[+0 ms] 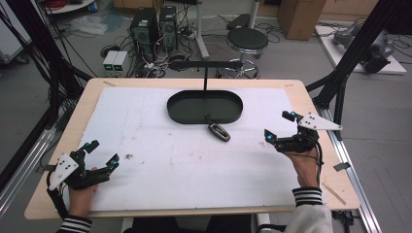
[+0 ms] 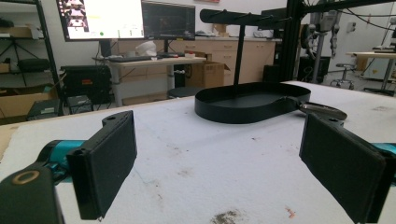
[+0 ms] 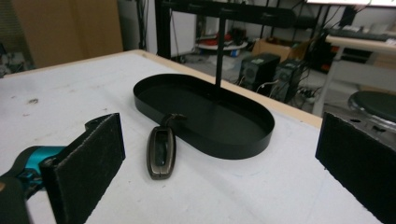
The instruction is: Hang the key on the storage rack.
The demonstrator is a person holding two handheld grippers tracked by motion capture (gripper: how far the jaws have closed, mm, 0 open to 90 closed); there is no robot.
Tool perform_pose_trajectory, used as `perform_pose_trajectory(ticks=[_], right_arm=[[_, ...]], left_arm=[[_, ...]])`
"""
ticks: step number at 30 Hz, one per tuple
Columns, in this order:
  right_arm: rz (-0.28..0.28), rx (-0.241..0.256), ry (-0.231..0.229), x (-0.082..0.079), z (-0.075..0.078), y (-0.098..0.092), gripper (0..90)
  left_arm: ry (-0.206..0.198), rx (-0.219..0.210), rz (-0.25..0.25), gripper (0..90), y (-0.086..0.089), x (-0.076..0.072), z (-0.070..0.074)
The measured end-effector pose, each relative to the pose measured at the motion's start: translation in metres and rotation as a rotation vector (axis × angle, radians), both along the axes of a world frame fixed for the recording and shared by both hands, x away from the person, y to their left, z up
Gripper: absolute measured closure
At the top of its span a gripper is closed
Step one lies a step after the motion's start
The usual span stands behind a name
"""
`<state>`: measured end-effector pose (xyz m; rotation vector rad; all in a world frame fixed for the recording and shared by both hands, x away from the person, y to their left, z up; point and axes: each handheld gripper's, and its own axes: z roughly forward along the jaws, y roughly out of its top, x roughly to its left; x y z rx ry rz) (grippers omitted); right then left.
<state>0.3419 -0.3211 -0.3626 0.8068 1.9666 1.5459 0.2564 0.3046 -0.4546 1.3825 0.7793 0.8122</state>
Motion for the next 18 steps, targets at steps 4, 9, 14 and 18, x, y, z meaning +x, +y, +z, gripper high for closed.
perform_pose_trajectory(ticks=[4,9,14,18], right_arm=[[0.030,-0.039,0.068,0.014,0.007,0.012,0.3],[0.064,-0.090,0.112,0.031,0.011,0.030,0.3],[0.091,-0.138,0.146,0.042,0.015,0.045,0.3],[0.070,-0.221,0.162,0.054,0.018,0.062,0.3]], left_arm=[[0.001,0.000,-0.001,11.6,0.000,0.000,0.000],[0.000,0.000,0.000,11.6,0.000,0.000,0.000],[0.000,0.000,0.000,11.6,0.000,0.000,0.000],[0.002,-0.002,-0.001,11.6,0.000,0.000,0.000]])
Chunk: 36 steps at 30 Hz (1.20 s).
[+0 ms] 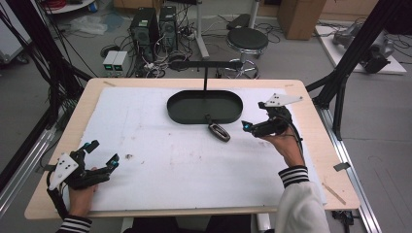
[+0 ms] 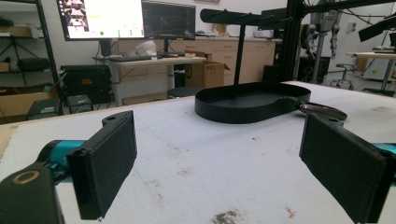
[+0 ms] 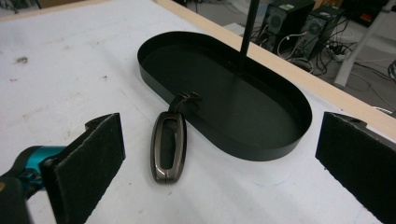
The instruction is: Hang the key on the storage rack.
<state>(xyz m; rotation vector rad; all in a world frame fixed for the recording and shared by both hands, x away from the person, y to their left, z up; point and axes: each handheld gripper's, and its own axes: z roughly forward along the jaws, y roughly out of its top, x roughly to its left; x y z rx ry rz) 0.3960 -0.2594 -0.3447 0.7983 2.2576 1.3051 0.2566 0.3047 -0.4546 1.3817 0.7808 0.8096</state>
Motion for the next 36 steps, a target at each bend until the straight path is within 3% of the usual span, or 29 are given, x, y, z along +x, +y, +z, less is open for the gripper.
perform_pose_trajectory(ticks=[8,10,14,15,20,21,26,36], right_arm=[[0.035,-0.062,0.068,0.014,-0.001,0.018,0.3],[0.045,-0.119,0.084,0.019,-0.001,0.029,0.3],[0.052,-0.146,0.089,0.022,0.000,0.039,0.3],[0.062,-0.176,0.108,0.026,0.000,0.046,0.3],[0.068,-0.208,0.146,0.030,-0.002,0.057,0.3],[0.071,-0.235,0.154,0.033,-0.004,0.061,0.3],[0.059,-0.255,0.150,0.036,-0.008,0.068,0.3],[0.118,-0.306,0.236,0.042,-0.020,0.083,0.3]], left_arm=[[0.002,-0.002,0.000,11.6,0.000,0.000,0.000],[0.002,-0.003,0.000,11.6,0.000,0.000,0.000],[0.002,-0.002,0.000,11.6,0.000,0.000,0.000],[0.002,-0.002,0.000,11.6,0.000,0.000,0.000],[0.002,-0.002,-0.001,11.6,0.000,0.000,0.000],[0.002,-0.001,0.000,11.6,0.000,0.000,0.000],[0.002,-0.002,0.000,11.6,0.000,0.000,0.000],[0.002,-0.001,0.001,11.6,0.000,0.000,0.000]])
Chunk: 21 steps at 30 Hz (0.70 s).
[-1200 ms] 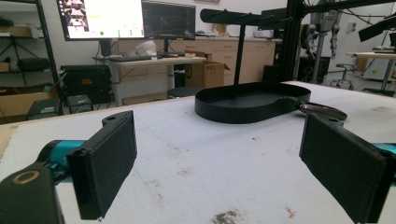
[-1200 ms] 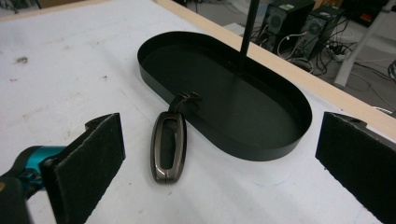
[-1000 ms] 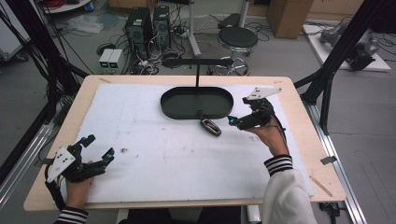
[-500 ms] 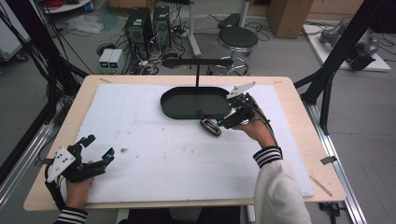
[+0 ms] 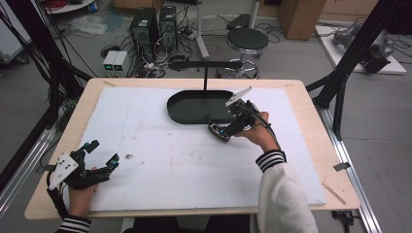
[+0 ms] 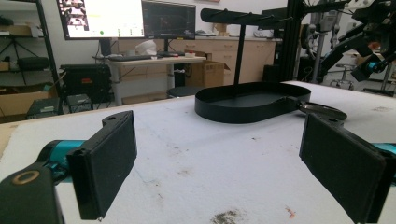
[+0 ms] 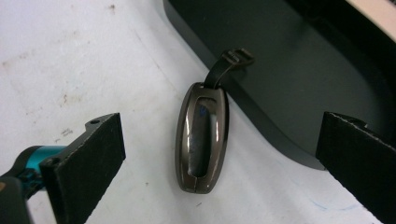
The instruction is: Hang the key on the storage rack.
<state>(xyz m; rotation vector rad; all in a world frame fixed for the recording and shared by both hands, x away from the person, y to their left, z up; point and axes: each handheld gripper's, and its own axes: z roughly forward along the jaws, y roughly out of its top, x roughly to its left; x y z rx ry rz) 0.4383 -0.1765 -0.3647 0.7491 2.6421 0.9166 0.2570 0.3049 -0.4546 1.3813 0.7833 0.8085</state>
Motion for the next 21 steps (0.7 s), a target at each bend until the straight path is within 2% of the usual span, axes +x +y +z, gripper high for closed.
perform_pose_trajectory(ticks=[6,17,21], right_arm=[[-0.003,-0.044,0.055,0.004,-0.010,0.010,0.3],[0.002,-0.101,0.097,0.009,-0.023,0.028,0.4],[-0.001,-0.145,0.107,0.010,-0.029,0.033,0.8]], left_arm=[[0.000,0.001,0.000,11.6,0.000,0.000,0.000],[0.000,0.001,0.000,11.6,0.000,0.000,0.000],[0.000,0.001,0.000,11.6,0.000,0.000,0.000]])
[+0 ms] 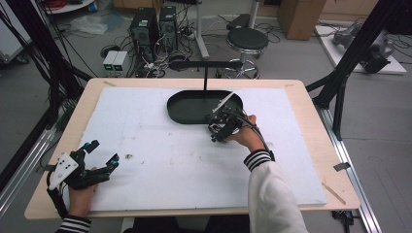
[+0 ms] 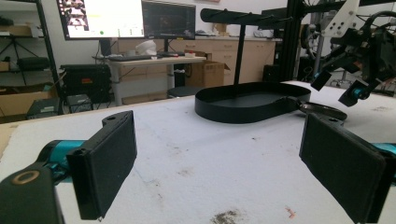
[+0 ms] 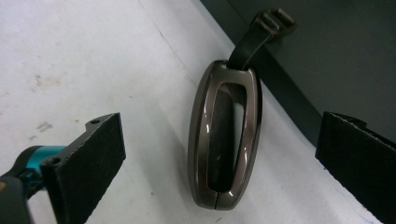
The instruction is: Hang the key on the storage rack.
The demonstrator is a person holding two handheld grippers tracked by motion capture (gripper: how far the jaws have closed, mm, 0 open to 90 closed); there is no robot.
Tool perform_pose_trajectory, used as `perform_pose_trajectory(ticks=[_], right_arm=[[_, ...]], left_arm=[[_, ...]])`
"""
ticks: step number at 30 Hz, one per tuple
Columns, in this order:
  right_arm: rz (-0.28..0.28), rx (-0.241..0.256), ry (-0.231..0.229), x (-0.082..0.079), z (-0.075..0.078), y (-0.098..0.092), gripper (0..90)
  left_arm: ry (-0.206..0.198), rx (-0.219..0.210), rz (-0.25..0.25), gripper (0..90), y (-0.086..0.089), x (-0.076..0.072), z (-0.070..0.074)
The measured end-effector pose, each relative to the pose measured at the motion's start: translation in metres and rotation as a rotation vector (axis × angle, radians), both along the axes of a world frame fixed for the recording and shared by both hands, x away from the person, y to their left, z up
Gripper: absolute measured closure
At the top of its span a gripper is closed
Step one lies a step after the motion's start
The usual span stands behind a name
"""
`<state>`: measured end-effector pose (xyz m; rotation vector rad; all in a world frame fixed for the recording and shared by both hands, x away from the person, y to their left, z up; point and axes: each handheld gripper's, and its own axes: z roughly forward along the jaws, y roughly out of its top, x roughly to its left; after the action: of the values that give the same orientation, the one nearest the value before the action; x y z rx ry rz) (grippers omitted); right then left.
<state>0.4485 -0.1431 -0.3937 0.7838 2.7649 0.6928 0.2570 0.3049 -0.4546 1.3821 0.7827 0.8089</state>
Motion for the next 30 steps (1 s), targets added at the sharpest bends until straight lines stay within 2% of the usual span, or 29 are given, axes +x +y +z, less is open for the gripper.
perform_pose_trajectory(ticks=[2,10,11,20,22,24,30], right_arm=[[-0.004,-0.026,0.002,0.001,-0.002,0.002,1.1],[-0.023,-0.049,0.022,0.003,-0.007,0.008,1.2],[-0.028,-0.057,0.032,0.004,-0.009,0.008,3.4],[-0.041,-0.067,0.062,0.007,-0.014,0.009,5.5],[-0.051,-0.080,0.052,0.008,-0.016,0.010,8.0],[-0.049,-0.076,0.069,0.008,-0.016,0.010,15.6],[-0.070,-0.079,0.081,0.010,-0.017,0.010,17.2]], left_arm=[[0.000,-0.001,0.000,11.6,0.000,0.000,0.000],[0.000,-0.001,-0.001,11.6,0.000,0.000,0.000],[0.000,0.000,-0.001,11.6,0.000,0.000,0.000],[0.000,0.000,-0.001,11.6,0.000,0.000,0.000],[0.000,0.000,-0.001,11.6,0.000,0.000,0.000],[0.000,0.001,-0.001,11.6,0.000,0.000,0.000],[0.000,0.000,-0.001,11.6,0.000,0.000,0.000]])
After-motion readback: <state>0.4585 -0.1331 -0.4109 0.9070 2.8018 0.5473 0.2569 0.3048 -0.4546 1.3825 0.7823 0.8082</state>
